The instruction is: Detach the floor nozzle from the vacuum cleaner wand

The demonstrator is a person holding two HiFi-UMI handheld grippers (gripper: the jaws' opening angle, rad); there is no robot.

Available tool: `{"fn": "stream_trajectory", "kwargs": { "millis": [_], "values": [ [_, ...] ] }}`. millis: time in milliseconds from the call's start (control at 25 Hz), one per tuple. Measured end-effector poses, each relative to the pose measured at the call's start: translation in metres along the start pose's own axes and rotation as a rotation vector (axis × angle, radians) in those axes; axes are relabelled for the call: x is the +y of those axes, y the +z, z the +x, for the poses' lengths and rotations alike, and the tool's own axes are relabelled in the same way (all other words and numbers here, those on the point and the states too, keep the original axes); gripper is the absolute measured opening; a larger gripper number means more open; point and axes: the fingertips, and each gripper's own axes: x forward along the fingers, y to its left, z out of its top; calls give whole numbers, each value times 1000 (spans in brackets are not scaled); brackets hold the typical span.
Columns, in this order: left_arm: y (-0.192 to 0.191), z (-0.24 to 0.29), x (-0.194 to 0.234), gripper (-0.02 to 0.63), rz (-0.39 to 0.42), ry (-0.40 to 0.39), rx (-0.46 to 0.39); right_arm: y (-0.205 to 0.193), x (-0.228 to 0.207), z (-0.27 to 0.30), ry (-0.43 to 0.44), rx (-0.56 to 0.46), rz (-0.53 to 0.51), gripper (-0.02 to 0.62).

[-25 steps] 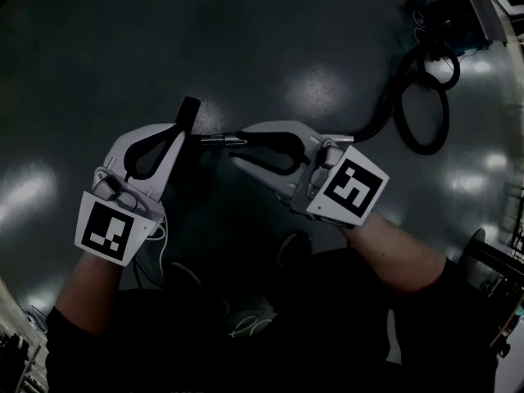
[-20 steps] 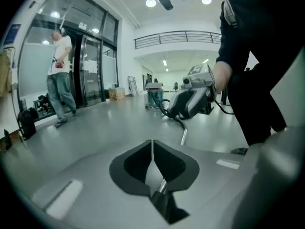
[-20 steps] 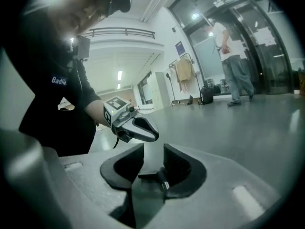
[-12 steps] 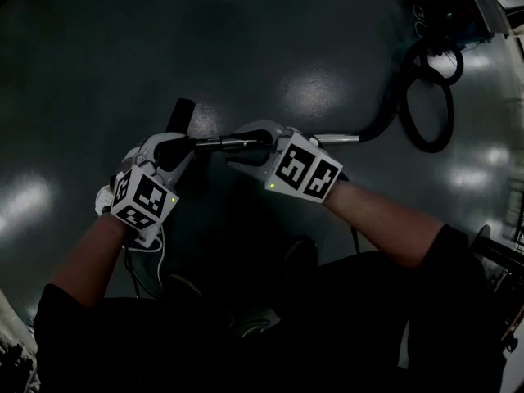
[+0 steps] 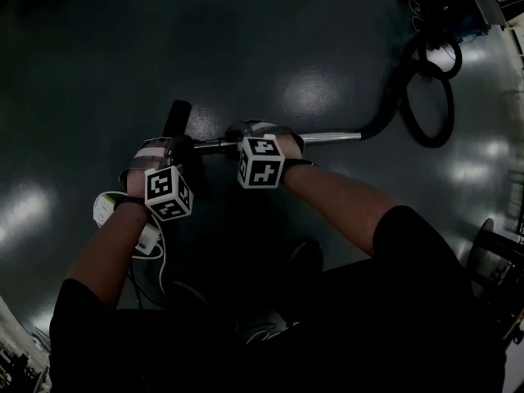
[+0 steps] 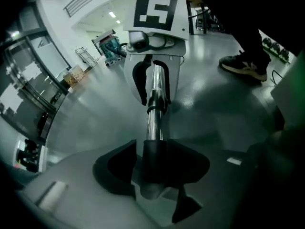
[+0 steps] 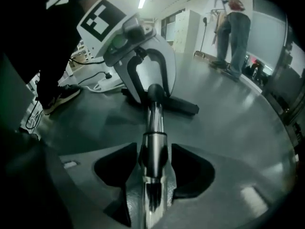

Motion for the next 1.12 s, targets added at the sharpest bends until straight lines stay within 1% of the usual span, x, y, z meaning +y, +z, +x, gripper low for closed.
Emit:
{"fn": "stream_trajectory", "kwargs": {
  "millis": [160, 320, 360, 440, 560, 640, 760, 840, 880, 960, 1000, 1040, 1080, 1120],
  "values": [
    [-10, 19, -5, 213, 83, -16, 79, -12, 1, 23, 9, 58, -36, 221],
    [-29, 35, -8, 216, 157, -14, 179, -14, 0, 34, 21, 62, 4, 227],
    [-33, 37, -8, 191, 165, -15, 195, -14, -1, 35, 21, 61, 19, 226],
    [-36, 39, -7, 179, 149, -35, 204, -14, -2, 35, 24, 64, 35, 222],
    [-31, 34, -13, 173, 92, -121, 189, -14, 2, 31, 38, 77, 28, 219],
    [-22, 25, -20, 173, 34, -218, 157, -14, 9, 23, 51, 82, 5, 221],
    [-7, 7, -31, 172, -74, -411, 92, -11, 20, 9, 62, 90, -37, 222],
    [1, -7, -37, 175, -147, -545, 69, -9, 27, 0, 64, 100, -59, 224],
    [5, -15, -42, 175, -210, -634, 65, -7, 30, -4, 62, 104, -76, 224],
    [13, -38, -57, 175, -393, -869, 73, -2, 36, -12, 49, 108, -132, 225],
    [16, -49, -62, 175, -483, -974, 76, 1, 39, -15, 37, 110, -161, 227],
    [19, -57, -65, 176, -549, -1038, 74, 4, 41, -16, 28, 113, -178, 227],
    [21, -61, -65, 176, -578, -1047, 69, 5, 42, -17, 25, 116, -176, 227],
    [23, -62, -63, 175, -568, -1003, 66, 6, 42, -18, 32, 115, -158, 225]
  ]
}}
